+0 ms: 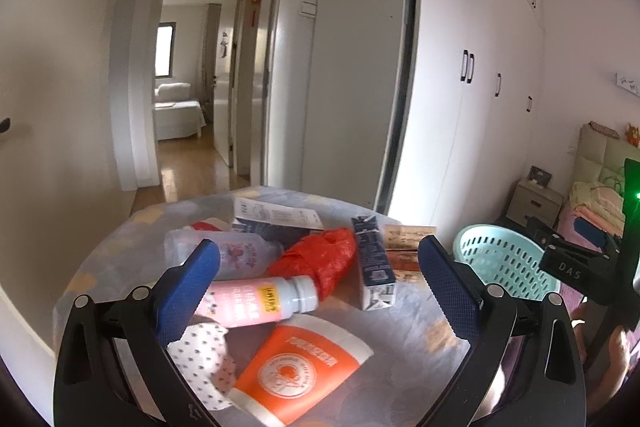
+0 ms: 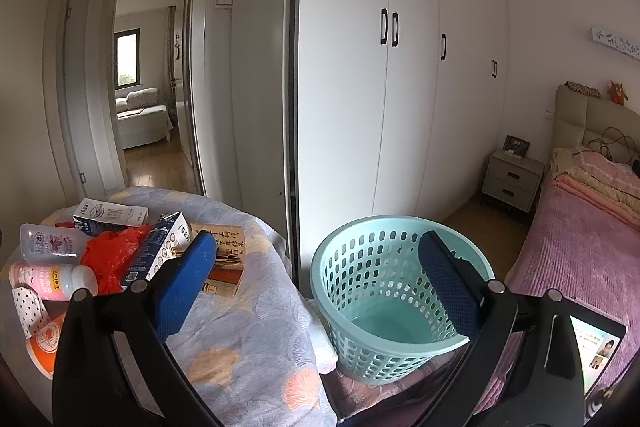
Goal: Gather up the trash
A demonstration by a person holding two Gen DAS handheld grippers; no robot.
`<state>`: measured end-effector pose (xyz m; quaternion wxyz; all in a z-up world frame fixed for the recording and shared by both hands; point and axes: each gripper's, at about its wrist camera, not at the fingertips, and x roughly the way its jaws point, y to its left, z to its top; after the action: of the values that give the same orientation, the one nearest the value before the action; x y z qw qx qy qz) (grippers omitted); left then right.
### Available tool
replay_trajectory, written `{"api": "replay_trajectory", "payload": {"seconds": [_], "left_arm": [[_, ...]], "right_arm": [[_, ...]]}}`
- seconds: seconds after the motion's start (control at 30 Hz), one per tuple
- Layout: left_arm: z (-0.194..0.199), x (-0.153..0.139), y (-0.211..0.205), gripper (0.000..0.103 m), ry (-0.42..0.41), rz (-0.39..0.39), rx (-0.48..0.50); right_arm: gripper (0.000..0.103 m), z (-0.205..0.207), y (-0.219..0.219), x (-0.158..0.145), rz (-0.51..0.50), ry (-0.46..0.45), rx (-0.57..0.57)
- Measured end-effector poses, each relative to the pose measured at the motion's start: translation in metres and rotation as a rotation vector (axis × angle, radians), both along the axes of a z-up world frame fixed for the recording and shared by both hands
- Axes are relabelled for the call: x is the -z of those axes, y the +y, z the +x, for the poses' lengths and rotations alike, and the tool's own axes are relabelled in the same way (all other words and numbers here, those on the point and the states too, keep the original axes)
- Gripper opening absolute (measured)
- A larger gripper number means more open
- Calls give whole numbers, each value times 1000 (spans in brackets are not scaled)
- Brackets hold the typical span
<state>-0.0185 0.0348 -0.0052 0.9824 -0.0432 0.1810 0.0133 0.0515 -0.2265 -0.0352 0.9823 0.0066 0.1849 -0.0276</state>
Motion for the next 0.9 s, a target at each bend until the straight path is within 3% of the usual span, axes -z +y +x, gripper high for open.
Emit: {"api": "replay_trajectory", "payload": {"seconds": [0.17,0.27,0.43,0.6,0.77,0.9], "left_arm": [[-3,2,30,95,21,-20,-57],[2,8,50,95,70,-48,-31],[6,20,86,91,134,-56,-71],[21,27,119,83,184,-98,-61],[44,43,136,82,261,-119,-21],[58,50,146,81,299,-131,1]], "right_arm": [[93,2,5,3,2,8,-30],[77,5,14,5,-9,23,-79],[51,13,30,7,8,61,-174],[50,27,57,11,23,94,-249],[51,49,89,28,42,168,-301],[62,65,103,41,71,237,-317]]}}
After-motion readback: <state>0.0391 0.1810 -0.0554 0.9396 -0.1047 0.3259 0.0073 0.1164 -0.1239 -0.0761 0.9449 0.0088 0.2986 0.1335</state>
